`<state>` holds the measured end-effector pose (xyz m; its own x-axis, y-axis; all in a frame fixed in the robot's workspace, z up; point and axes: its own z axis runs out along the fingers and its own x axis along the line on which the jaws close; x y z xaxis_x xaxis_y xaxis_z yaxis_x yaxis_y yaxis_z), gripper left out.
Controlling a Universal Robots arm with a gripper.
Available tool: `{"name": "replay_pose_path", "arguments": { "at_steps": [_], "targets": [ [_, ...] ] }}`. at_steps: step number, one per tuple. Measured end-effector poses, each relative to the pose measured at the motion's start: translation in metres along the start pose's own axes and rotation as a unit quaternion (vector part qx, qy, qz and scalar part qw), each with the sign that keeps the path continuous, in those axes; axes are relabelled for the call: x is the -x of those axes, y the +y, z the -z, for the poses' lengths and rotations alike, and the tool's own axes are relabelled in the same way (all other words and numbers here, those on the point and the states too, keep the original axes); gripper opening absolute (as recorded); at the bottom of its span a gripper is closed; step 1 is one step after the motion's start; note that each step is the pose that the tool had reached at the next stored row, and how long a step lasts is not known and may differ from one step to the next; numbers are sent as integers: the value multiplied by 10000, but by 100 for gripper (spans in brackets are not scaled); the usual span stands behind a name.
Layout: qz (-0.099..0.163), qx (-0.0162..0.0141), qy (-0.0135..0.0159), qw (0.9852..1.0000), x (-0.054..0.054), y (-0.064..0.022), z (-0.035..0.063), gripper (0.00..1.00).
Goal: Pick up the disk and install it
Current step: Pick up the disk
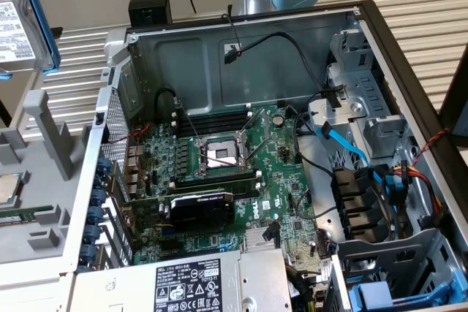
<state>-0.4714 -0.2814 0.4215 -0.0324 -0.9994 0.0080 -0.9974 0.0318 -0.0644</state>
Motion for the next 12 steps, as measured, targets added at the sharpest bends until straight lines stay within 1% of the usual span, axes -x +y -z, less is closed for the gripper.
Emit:
{"name": "replay_pose_path", "arguments": {
  "at_steps": [2, 4, 6, 10, 12],
  "targets": [
    [2, 1, -27, 10000, -20, -32, 57, 37],
    [3, 1, -39, 10000, -42, -73, 121, 37],
    [3, 1, -41, 10000, -61, -132, 174, 37],
    [3, 8, -40, 10000, -98, -286, 251, 37],
    [3, 13, -40, 10000, -122, -362, 319, 37]
  ]
}}
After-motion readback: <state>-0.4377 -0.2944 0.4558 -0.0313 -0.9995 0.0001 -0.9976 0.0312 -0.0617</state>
